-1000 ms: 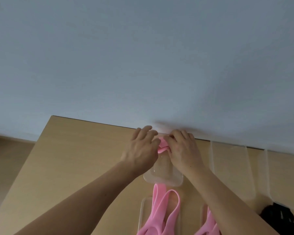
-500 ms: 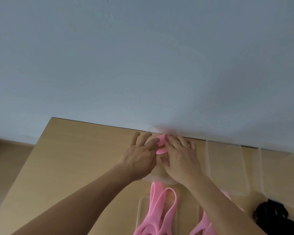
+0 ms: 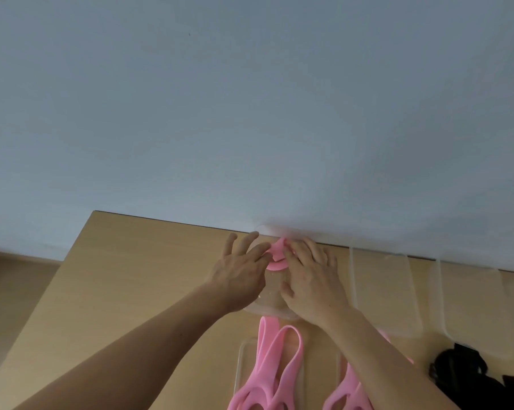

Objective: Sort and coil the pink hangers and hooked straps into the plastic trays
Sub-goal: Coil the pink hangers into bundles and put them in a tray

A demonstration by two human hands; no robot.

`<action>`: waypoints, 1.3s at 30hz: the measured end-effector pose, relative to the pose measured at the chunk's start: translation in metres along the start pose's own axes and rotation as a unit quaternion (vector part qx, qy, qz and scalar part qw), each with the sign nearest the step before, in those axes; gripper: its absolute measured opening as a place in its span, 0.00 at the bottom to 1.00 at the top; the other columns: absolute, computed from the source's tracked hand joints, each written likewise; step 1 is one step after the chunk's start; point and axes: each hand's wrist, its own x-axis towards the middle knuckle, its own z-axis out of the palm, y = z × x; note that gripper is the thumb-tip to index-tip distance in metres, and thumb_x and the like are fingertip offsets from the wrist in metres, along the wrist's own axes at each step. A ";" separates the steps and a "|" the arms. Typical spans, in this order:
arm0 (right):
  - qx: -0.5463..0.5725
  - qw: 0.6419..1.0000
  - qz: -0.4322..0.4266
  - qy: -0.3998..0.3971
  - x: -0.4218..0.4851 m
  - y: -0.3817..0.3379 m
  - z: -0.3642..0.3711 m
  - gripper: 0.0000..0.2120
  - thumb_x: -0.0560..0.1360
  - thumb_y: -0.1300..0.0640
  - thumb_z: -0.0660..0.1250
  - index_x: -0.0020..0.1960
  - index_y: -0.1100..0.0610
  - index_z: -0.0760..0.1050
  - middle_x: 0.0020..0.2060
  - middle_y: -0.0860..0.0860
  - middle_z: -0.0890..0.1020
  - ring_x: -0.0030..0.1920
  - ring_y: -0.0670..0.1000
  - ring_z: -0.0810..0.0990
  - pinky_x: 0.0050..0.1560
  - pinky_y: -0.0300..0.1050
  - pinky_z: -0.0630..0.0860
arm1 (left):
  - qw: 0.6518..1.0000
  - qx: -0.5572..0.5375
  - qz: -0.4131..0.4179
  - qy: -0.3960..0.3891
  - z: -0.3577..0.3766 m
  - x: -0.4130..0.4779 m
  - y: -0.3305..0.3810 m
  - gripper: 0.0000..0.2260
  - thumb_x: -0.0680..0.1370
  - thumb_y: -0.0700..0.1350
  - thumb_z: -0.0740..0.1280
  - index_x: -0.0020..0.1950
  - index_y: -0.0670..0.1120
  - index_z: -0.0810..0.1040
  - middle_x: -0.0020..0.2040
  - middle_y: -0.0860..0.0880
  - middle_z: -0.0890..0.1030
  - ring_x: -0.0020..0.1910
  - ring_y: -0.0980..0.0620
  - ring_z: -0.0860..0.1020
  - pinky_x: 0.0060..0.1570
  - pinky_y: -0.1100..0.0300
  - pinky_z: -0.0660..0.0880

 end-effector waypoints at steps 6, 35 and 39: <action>0.006 0.999 0.032 -0.001 -0.022 -0.006 -0.016 0.31 0.77 0.47 0.57 0.78 0.52 0.55 0.77 0.47 0.58 0.78 0.53 0.50 0.74 0.57 0.54 | 1.000 -0.001 0.001 -0.018 -0.016 -0.013 -0.004 0.22 0.82 0.46 0.52 0.76 0.50 0.62 0.79 0.52 0.59 0.79 0.44 0.46 0.74 0.42 0.46; 0.133 0.977 0.110 -0.126 -0.204 -0.104 0.035 0.16 0.65 0.44 0.71 0.47 0.52 0.75 0.43 0.46 0.79 0.43 0.47 0.78 0.46 0.47 0.77 | 0.953 -0.263 0.066 -0.135 -0.012 -0.157 0.053 0.16 0.79 0.46 0.61 0.67 0.48 0.76 0.64 0.50 0.78 0.61 0.49 0.76 0.58 0.52 0.74; 0.152 0.981 0.078 -0.091 -0.206 -0.097 0.042 0.04 0.70 0.52 0.61 0.39 0.51 0.69 0.36 0.48 0.78 0.38 0.50 0.75 0.40 0.51 0.76 | 0.951 -0.268 0.065 -0.140 -0.015 -0.158 0.067 0.16 0.78 0.43 0.62 0.65 0.47 0.78 0.63 0.49 0.79 0.61 0.48 0.76 0.59 0.50 0.73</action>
